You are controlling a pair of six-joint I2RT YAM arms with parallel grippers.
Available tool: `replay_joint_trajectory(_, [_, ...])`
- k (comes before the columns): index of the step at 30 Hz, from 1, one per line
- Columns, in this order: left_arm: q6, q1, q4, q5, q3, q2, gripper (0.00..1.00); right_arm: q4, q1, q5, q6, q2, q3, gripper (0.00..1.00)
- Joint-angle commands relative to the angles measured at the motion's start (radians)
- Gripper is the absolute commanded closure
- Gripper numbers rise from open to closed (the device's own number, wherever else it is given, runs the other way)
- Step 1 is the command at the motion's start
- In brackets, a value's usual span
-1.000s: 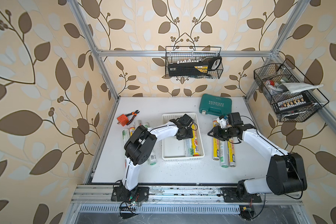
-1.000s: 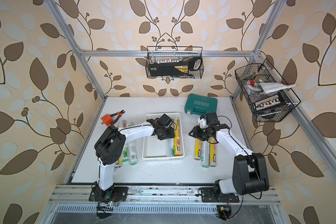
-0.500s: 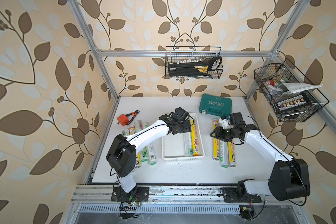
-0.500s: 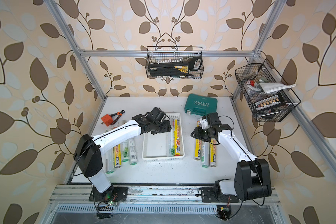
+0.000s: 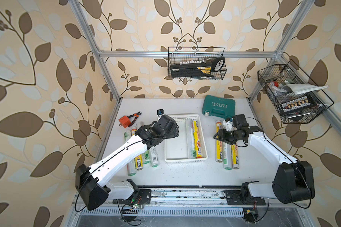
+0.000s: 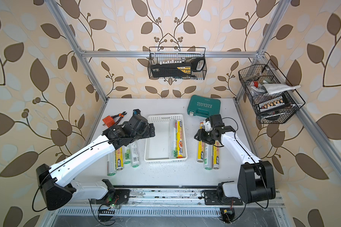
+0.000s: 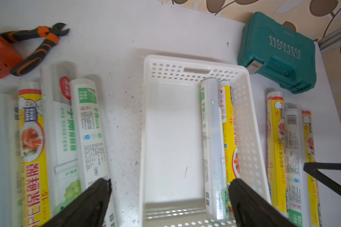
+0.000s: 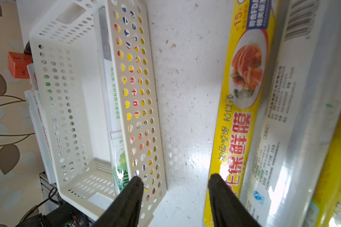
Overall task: Put the plastic wrap into the basket
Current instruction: Pick up the plastic wrap from the center of the board.
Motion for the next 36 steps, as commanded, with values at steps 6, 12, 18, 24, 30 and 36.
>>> replay_joint_trajectory(6, [0.031, 0.003, -0.051, -0.16, -0.091, -0.146, 0.01, 0.001, 0.027, 0.126, 0.01, 0.072, 0.015, 0.42])
replay_joint_trajectory(12, [0.022, 0.011, -0.053, -0.155, -0.143, -0.183, 0.01, 0.005, 0.062, 0.21, 0.009, 0.131, 0.029, 0.39])
replay_joint_trajectory(18, [0.021, 0.013, -0.051, -0.147, -0.153, -0.18, 0.01, 0.007, 0.087, 0.271, 0.012, 0.178, 0.042, 0.36])
replay_joint_trajectory(24, [0.02, 0.016, -0.042, -0.138, -0.161, -0.174, 0.01, 0.019, 0.103, 0.309, 0.013, 0.223, 0.056, 0.36])
replay_joint_trajectory(30, [0.02, 0.017, -0.034, -0.127, -0.168, -0.163, 0.01, 0.036, 0.118, 0.328, 0.03, 0.279, 0.081, 0.37])
replay_joint_trajectory(36, [0.012, 0.02, -0.029, -0.122, -0.166, -0.151, 0.01, 0.037, 0.123, 0.343, 0.034, 0.329, 0.108, 0.39])
